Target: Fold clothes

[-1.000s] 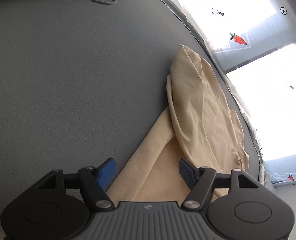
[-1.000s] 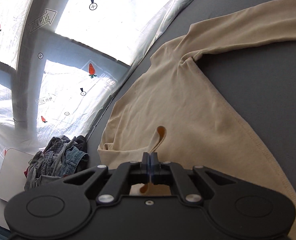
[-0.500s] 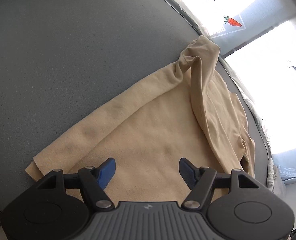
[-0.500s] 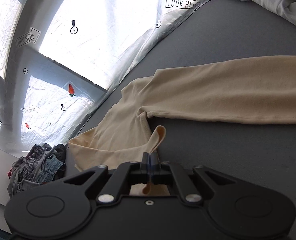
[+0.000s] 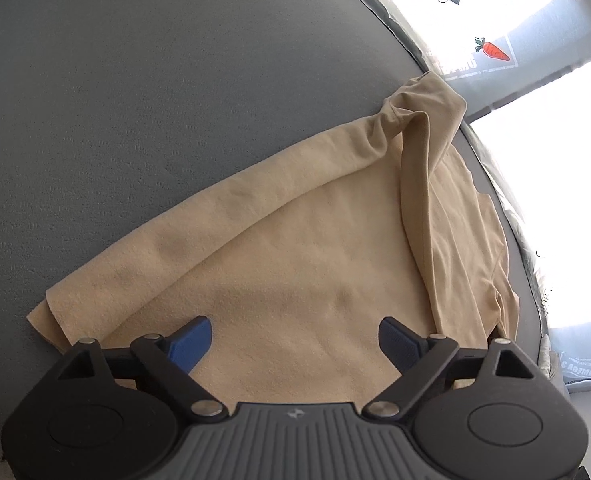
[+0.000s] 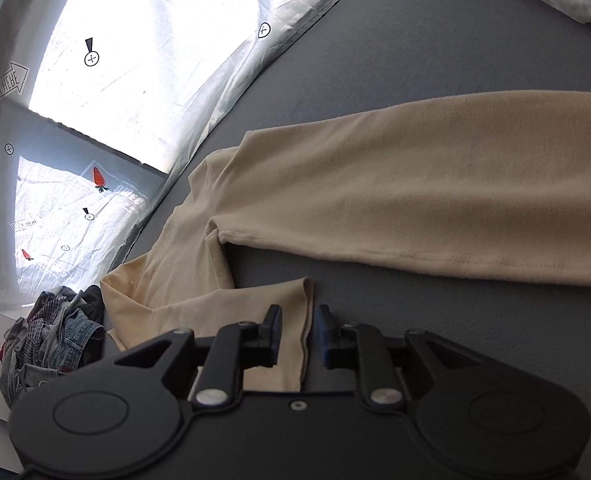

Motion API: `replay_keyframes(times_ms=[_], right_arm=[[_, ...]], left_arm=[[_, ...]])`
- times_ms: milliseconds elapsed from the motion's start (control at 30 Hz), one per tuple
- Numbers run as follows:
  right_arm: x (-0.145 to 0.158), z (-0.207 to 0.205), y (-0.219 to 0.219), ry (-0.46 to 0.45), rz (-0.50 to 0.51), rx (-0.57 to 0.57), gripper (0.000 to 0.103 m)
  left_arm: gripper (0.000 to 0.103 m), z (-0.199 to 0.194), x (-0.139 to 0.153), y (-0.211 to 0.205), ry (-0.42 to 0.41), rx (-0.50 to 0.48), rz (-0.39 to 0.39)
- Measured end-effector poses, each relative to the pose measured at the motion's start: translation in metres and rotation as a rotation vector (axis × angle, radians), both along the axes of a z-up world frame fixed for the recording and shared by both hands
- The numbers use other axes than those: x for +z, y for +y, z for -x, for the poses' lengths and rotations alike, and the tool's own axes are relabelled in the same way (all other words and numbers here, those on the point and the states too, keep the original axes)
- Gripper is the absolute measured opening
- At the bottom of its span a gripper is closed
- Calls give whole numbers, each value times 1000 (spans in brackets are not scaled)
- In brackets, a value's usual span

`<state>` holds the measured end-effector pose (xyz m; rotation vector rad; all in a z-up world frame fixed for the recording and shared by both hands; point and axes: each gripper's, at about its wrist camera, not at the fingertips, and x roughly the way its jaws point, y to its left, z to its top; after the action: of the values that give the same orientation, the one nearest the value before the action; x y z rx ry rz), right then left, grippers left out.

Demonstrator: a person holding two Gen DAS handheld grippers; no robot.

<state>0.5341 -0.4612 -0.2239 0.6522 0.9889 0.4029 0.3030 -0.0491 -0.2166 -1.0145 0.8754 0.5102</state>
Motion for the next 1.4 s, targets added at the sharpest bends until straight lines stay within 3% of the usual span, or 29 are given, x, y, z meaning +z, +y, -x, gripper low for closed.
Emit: replay_keyframes(times_ms=[33, 100, 200, 333, 467, 500, 567, 767, 1133, 1233, 1400], right_arm=[[5, -1, 5, -36, 51, 25, 24], [13, -3, 17, -110, 156, 83, 41], [18, -5, 34, -183, 277, 176, 45], [19, -2, 53, -258, 391, 256, 45], [18, 3, 62, -304, 453, 299, 30], [17, 3, 62, -308, 453, 305, 18], [16, 2, 58, -291, 418, 305, 4], [32, 1, 48, -354, 391, 263, 3], [87, -21, 13, -580, 490, 106, 3], [82, -31, -3, -557, 523, 56, 3], [47, -42, -16, -402, 612, 36, 3]], left_arm=[[95, -1, 1, -3, 8, -10, -16], [97, -4, 2, -9, 23, -30, -49], [101, -5, 1, -13, 16, -36, -68], [103, 2, -2, -6, -28, 34, -18], [103, 14, -5, 1, -83, 112, 46], [103, 15, -5, 3, -90, 119, 56], [103, 17, -6, 5, -103, 133, 76], [103, 5, -1, -4, -38, 87, 9], [103, -8, 1, -13, 32, 28, -70], [103, -12, 2, -16, 54, 2, -99], [103, -28, 4, -30, 134, -98, -199]])
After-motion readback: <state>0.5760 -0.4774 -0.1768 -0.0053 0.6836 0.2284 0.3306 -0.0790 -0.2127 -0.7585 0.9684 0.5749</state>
